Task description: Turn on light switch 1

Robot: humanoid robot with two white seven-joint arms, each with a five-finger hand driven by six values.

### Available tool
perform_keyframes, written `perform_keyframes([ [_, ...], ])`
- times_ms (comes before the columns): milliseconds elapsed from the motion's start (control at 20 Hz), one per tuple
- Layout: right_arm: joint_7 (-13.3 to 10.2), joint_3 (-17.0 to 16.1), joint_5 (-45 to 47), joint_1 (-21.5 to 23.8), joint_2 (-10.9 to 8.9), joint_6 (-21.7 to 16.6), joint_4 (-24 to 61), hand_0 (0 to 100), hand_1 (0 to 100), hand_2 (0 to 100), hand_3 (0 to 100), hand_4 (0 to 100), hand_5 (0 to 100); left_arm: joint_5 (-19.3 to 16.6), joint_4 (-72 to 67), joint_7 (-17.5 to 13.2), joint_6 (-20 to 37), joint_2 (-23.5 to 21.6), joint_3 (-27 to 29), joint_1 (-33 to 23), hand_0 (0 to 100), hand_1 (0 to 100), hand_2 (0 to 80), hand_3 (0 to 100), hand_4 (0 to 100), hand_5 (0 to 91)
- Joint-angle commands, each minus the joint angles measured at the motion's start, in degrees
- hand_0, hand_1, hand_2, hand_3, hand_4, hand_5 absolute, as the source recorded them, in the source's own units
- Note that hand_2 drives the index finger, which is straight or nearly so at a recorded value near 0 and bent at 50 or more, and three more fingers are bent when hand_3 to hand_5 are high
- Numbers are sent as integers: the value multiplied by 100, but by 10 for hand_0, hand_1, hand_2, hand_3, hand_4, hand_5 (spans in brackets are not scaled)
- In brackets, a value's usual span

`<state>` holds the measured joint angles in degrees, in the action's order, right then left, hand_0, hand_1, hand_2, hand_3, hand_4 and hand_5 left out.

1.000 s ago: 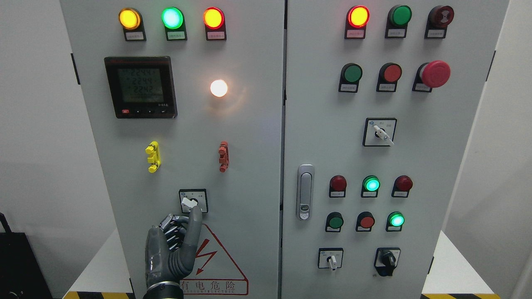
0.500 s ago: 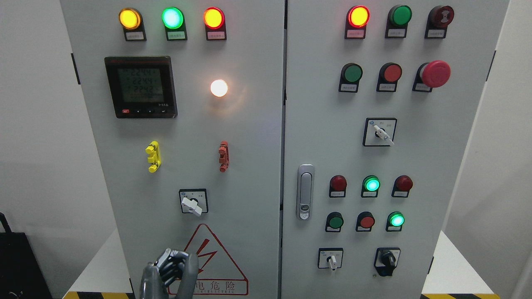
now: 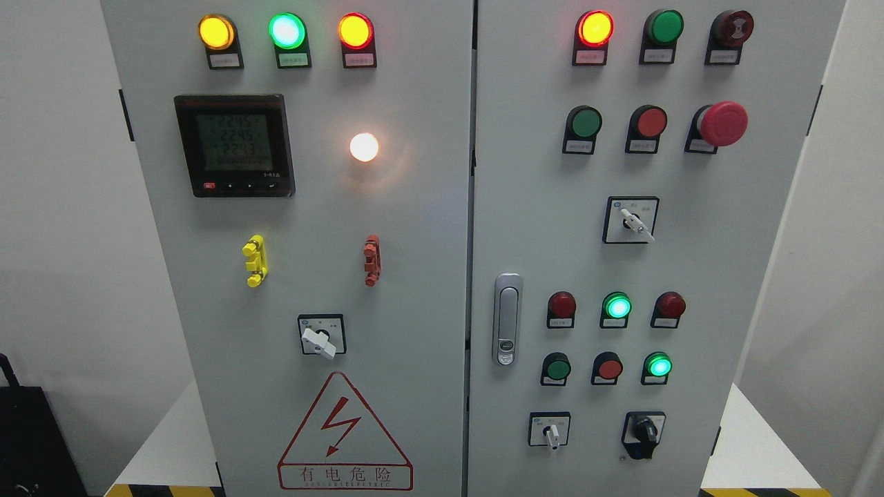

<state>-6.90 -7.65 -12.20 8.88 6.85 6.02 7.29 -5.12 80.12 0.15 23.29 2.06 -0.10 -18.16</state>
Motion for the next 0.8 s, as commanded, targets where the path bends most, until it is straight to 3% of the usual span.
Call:
perform_keyframes([
  [0,4,0,-1,0,0,-5,1,54,0,0,0,0,0,47,-5693,-94,1,-224,397,-188,277,291,299,583,620,214],
  [100,4,0,7,0,0,-5,1,54,0,0,0,0,0,3,-6741,-173,-183,-136,187,-4,326,283,232,486,510,101],
  [200,-5,0,-1,0,0,-5,1,54,0,0,0,0,0,-33,-7297,-199,-857,-57,-321,155,358,255,140,342,377,6],
  [350,-5,0,7,0,0,-5,1,54,0,0,0,0,0,-50,-7379,-191,-1423,-4,-753,164,380,233,30,196,242,0],
  [550,4,0,7,0,0,-5,1,54,0,0,0,0,0,-33,-7388,-208,-1633,49,-825,286,405,131,0,11,72,0],
  [650,4,0,-1,0,0,-5,1,53,0,0,0,0,0,-15,-7353,-217,-1862,75,-825,357,411,50,0,0,0,0],
  [750,-5,0,-1,0,0,-5,1,53,0,0,0,0,0,-6,-7344,-217,-1872,110,-816,418,402,18,0,0,0,0],
])
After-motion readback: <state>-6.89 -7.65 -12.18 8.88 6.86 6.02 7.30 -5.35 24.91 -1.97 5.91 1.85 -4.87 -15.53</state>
